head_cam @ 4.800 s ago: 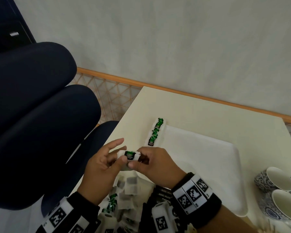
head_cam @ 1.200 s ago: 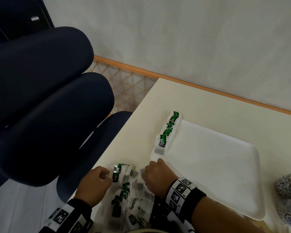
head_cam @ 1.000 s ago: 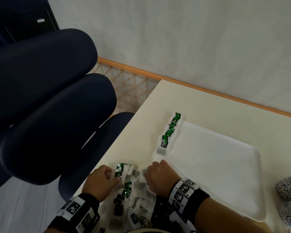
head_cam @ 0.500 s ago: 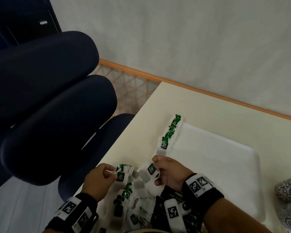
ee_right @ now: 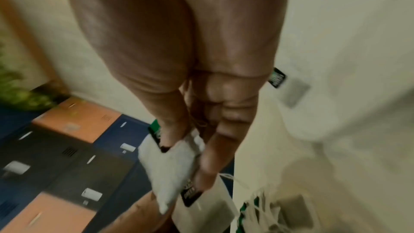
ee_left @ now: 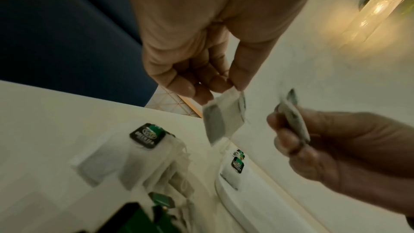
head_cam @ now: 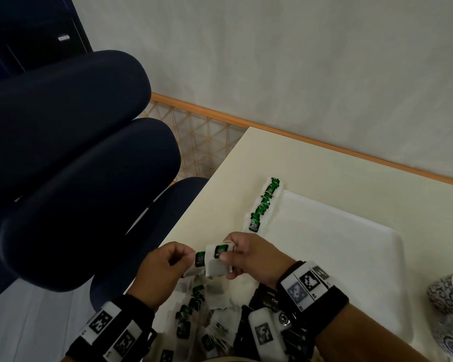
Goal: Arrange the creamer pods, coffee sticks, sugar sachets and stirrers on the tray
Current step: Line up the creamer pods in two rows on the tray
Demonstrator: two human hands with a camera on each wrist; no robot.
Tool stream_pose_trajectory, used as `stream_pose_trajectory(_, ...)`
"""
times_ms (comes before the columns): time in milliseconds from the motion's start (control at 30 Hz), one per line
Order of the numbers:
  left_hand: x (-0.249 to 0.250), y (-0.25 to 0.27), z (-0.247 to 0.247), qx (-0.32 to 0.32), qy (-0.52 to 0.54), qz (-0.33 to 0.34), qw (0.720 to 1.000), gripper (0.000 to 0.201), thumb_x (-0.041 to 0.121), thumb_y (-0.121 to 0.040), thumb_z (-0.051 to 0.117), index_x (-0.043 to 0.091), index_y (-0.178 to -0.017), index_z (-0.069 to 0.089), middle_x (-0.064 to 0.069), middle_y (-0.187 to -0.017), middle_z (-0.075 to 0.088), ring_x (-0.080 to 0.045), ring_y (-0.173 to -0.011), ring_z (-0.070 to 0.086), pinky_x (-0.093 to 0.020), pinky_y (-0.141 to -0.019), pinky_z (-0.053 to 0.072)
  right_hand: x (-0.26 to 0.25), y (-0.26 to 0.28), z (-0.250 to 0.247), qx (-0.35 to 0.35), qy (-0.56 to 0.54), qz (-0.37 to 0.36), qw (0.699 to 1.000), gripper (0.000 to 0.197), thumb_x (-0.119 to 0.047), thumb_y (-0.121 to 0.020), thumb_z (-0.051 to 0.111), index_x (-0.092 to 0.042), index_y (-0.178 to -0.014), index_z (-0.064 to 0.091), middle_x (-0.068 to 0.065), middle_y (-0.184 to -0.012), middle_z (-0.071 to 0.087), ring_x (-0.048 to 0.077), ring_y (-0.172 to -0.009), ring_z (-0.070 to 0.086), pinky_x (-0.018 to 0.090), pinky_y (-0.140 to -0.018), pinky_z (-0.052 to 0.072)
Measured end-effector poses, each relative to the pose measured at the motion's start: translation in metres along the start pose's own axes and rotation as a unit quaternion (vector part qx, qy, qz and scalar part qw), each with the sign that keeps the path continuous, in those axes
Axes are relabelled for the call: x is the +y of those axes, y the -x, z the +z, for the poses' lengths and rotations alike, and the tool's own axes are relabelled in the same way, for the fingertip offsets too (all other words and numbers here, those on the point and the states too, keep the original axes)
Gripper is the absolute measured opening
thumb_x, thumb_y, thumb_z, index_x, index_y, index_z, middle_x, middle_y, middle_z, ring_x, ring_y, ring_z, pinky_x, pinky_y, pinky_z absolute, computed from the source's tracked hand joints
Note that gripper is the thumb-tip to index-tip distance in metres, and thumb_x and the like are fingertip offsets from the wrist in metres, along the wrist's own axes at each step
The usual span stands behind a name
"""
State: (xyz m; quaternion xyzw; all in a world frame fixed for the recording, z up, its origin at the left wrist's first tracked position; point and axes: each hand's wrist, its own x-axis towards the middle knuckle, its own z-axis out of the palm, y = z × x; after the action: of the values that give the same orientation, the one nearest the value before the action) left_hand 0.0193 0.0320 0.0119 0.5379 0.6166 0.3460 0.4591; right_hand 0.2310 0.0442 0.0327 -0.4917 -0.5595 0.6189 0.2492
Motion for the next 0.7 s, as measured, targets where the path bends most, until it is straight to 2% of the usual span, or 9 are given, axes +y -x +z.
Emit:
stream_pose_trajectory(33, 0.001, 0.0, 0.001, 0.002, 0.005, 0.0, 1.0, 0.011, 0.007, -0.086, 0.066, 0.011, -0.077, 0.069, -0.007, -0.074, 0.07, -0.015, -0.066, 0.062, -0.027, -0.063, 0.053, -0.004, 0.0, 0.0, 0.005, 0.091, -0.025, 0.996, 0.007, -0.017, -0.089, 0.065, -0.012, -0.089, 0.061, 0.007, -0.086, 0.066, 0.017, -0.079, 0.063, 0.032, -0.077, 0.052)
stream_pose_trajectory(100, 0.003, 0.001, 0.002, 0.0, 0.016, 0.006, 1.0, 0.011, 0.007, -0.087, 0.065, 0.01, -0.076, 0.068, -0.006, -0.07, 0.069, -0.016, -0.064, 0.059, -0.031, -0.064, 0.052, -0.008, 0.001, 0.001, 0.013, 0.19, -0.077, 0.979, 0.014, -0.022, -0.083, 0.073, -0.023, -0.075, 0.062, 0.003, -0.095, 0.065, 0.006, -0.086, 0.057, 0.018, -0.077, 0.043)
stream_pose_trajectory(167, 0.007, 0.003, 0.003, -0.014, 0.035, 0.017, 0.999, 0.012, 0.006, -0.086, 0.065, 0.01, -0.076, 0.068, -0.003, -0.067, 0.067, -0.011, -0.061, 0.057, -0.029, -0.062, 0.051, -0.007, -0.001, 0.004, 0.025, 0.197, -0.102, 0.975, 0.019, -0.022, -0.079, 0.078, -0.026, -0.071, 0.06, -0.003, -0.106, 0.063, -0.004, -0.091, 0.054, 0.006, -0.073, 0.035)
stream_pose_trajectory(233, 0.012, 0.006, 0.006, -0.039, 0.057, 0.028, 0.997, 0.011, 0.004, -0.087, 0.064, 0.007, -0.077, 0.067, 0.0, -0.067, 0.066, -0.006, -0.058, 0.056, -0.021, -0.059, 0.047, -0.002, -0.004, 0.007, 0.035, 0.168, -0.093, 0.981, 0.016, -0.02, -0.077, 0.079, -0.022, -0.072, 0.064, -0.007, -0.111, 0.064, -0.007, -0.096, 0.057, 0.004, -0.076, 0.036)
stream_pose_trajectory(333, 0.018, 0.009, 0.008, -0.07, 0.063, 0.042, 0.995, 0.013, 0.003, -0.089, 0.061, 0.007, -0.078, 0.068, 0.0, -0.07, 0.067, -0.003, -0.059, 0.056, -0.015, -0.058, 0.045, 0.003, -0.006, 0.008, 0.047, 0.118, -0.075, 0.989, 0.012, -0.016, -0.076, 0.08, -0.009, -0.077, 0.07, -0.009, -0.098, 0.07, -0.004, -0.088, 0.063, 0.007, -0.074, 0.041)
stream_pose_trajectory(467, 0.006, 0.001, 0.002, -0.056, 0.032, 0.044, 0.997, 0.021, 0.005, -0.09, 0.061, 0.021, -0.079, 0.07, -0.003, -0.077, 0.069, -0.015, -0.067, 0.059, -0.028, -0.065, 0.051, 0.003, -0.004, 0.008, 0.077, 0.102, -0.074, 0.989, 0.011, -0.012, -0.076, 0.079, -0.012, -0.076, 0.069, -0.012, -0.07, 0.064, -0.006, -0.059, 0.055, 0.007, -0.059, 0.041)
stream_pose_trajectory(533, -0.006, -0.006, 0.0, -0.005, -0.031, 0.041, 0.999, 0.026, 0.005, -0.092, 0.056, 0.027, -0.085, 0.069, 0.0, -0.084, 0.07, -0.014, -0.078, 0.064, -0.031, -0.075, 0.053, 0.005, -0.002, 0.004, 0.085, 0.095, -0.074, 0.989, 0.015, -0.012, -0.077, 0.079, -0.018, -0.072, 0.066, -0.011, -0.067, 0.063, -0.005, -0.057, 0.052, 0.008, -0.058, 0.04)
stream_pose_trajectory(600, -0.019, -0.012, -0.006, 0.035, -0.156, 0.037, 0.986, 0.024, 0.009, -0.093, 0.056, 0.031, -0.099, 0.063, 0.005, -0.103, 0.065, -0.009, -0.092, 0.06, -0.025, -0.081, 0.049, 0.007, 0.0, 0.0, 0.092, 0.09, -0.075, 0.989, 0.021, -0.012, -0.077, 0.078, -0.022, -0.068, 0.063, -0.011, -0.065, 0.061, -0.003, -0.056, 0.05, 0.01, -0.058, 0.04)
stream_pose_trajectory(700, -0.041, -0.021, -0.015, -0.022, -0.326, -0.008, 0.945, 0.043, 0.021, -0.085, 0.066, 0.027, -0.126, 0.053, 0.002, -0.126, 0.049, -0.017, -0.113, 0.05, -0.031, -0.095, 0.044, 0.012, 0.004, -0.004, 0.094, 0.092, -0.069, 0.989, 0.022, -0.012, -0.077, 0.079, -0.022, -0.067, 0.062, -0.01, -0.063, 0.059, -0.003, -0.055, 0.048, 0.012, -0.058, 0.039)
